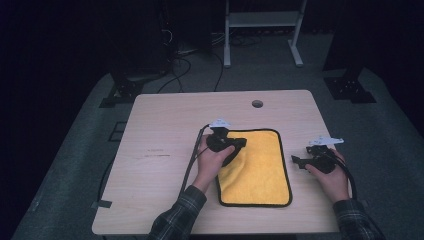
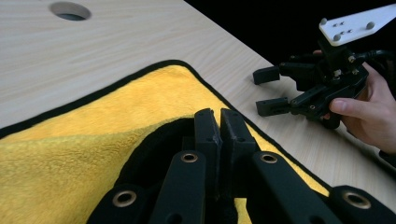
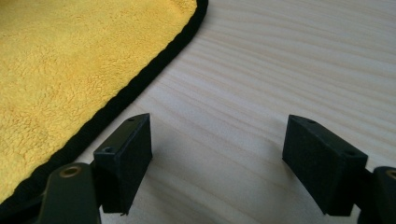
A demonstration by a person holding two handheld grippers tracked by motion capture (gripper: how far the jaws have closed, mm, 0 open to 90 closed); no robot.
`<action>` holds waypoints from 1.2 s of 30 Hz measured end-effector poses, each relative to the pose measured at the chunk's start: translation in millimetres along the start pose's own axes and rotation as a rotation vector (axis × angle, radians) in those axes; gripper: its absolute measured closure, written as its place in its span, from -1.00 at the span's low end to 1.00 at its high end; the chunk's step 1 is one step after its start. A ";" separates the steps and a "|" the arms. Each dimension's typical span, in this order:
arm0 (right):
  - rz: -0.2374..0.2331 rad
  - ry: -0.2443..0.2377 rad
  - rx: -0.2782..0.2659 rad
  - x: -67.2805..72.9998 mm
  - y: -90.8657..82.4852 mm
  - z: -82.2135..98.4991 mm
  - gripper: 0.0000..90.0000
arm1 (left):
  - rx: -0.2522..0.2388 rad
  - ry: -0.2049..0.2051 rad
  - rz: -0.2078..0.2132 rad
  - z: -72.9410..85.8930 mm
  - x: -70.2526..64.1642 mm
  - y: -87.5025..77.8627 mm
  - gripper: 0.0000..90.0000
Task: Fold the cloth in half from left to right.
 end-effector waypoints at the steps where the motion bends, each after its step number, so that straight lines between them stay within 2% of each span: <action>1: 0.000 0.000 0.000 0.0 0.0 0.0 -0.50 | 0.002 0.004 0.006 -0.4 -3.8 4.4 0.91; 9: -0.002 -0.002 0.001 0.1 0.1 -0.1 -0.51 | 0.040 0.035 0.031 -0.2 -28.6 36.2 0.91; 16: -0.003 -0.002 0.002 0.1 0.2 -0.1 -0.51 | 0.071 0.042 0.064 1.9 -48.5 61.1 0.91; 19: -0.003 -0.004 0.002 -0.1 0.3 -0.2 -0.51 | 0.090 0.055 0.064 3.2 -55.6 70.5 0.90; 28: -0.004 -0.006 0.003 -0.1 0.3 -0.2 -0.52 | 0.154 0.048 0.071 9.7 -60.7 98.1 0.90; 31: -0.005 -0.008 0.004 -0.1 0.5 -0.4 -0.52 | 0.175 0.063 0.078 10.8 -62.9 104.5 0.88; 34: -0.005 -0.008 0.004 0.0 0.6 -0.4 -0.52 | 0.180 0.081 0.093 10.7 -63.8 104.2 0.74; 36: -0.005 -0.008 0.003 0.0 0.6 -0.4 -0.52 | 0.164 0.097 0.103 7.3 -62.6 97.7 0.62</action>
Point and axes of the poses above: each handheld gripper's, and its own axes: y roughly forward along the jaws, z roughly out of its underside, x roughly to its left, the point moved 3 cm from there along y, roughly forward along the jaws, and after that the axes turned 15 degrees about -z, right-handed, at the moved point
